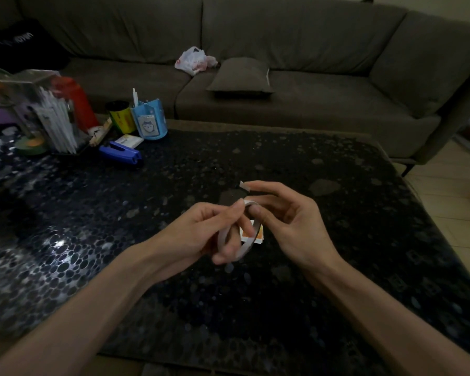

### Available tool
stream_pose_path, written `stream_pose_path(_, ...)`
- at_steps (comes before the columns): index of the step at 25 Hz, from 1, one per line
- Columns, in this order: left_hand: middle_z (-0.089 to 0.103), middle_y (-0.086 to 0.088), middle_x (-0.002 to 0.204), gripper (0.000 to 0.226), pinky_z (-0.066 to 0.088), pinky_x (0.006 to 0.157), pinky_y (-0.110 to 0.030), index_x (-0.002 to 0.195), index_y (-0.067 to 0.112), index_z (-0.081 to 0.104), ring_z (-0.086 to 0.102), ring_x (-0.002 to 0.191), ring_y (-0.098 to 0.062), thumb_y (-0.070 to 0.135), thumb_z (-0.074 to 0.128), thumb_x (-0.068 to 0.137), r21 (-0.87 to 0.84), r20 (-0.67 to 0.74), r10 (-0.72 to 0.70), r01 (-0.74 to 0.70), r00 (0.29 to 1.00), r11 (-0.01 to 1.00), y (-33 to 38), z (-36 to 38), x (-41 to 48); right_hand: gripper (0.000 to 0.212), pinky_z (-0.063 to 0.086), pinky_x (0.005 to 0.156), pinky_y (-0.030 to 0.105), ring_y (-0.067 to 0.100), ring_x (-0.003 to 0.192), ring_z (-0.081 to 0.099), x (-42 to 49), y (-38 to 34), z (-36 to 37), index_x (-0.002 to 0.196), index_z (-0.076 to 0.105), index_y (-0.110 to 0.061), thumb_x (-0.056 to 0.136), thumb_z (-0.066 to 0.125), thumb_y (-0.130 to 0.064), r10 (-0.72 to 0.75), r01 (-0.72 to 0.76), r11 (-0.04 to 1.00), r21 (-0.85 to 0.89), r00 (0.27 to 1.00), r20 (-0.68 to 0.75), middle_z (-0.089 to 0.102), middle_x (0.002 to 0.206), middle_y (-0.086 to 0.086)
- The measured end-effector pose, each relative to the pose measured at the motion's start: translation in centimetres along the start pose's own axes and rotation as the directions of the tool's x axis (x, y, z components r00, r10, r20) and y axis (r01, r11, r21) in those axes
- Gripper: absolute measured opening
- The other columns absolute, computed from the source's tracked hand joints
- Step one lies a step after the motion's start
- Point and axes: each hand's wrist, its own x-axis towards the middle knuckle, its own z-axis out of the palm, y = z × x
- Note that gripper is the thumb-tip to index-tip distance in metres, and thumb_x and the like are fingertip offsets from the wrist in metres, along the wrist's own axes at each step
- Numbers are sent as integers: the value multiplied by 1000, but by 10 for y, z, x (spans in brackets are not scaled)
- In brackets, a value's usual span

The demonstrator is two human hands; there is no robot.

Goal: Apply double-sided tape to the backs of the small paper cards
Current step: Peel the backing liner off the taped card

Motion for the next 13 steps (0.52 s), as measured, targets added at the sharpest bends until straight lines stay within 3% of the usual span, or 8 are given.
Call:
stream_pose_path(3,68,-1,70,42,53,68,-23,115,7,75,60,58,-9,41,51,107,-87,179,-23,39,984,995,-1,2,-2,44,57,96,22,9,114,73,-2,0,6,134,65,-29,97,71,-6,48,-50,998,46,998,44,78,115,-7)
stream_pose_path(5,64,1,68,36,51,67,-23,111,10,77,59,61,-9,34,51,108,-164,144,-2,26,990,986,-3,5,1,48,57,96,23,9,114,72,0,0,6,135,65,-30,94,74,-7,65,-65,996,59,998,6,77,117,-8)
stream_pose_path(8,45,6,60,31,41,53,-20,92,18,81,41,55,-7,38,58,99,-199,-216,-7,-37,976,979,-4,4,6,43,57,90,20,4,109,71,4,1,2,122,73,-36,92,76,-5,133,-126,990,65,983,-130,74,111,-15)
stream_pose_path(10,46,8,60,30,39,51,-15,99,22,83,41,55,-4,43,64,89,15,-445,68,-69,893,998,-4,1,5,42,56,88,19,6,104,72,4,3,1,110,77,-35,92,71,3,188,-175,980,97,971,-147,74,107,-15)
stream_pose_path(13,62,7,64,28,47,60,-7,111,28,80,56,59,5,39,72,86,321,-535,272,-106,799,941,-9,-1,3,41,54,86,12,3,101,72,3,1,4,105,77,-32,91,67,6,215,-208,975,78,972,-94,74,105,-18)
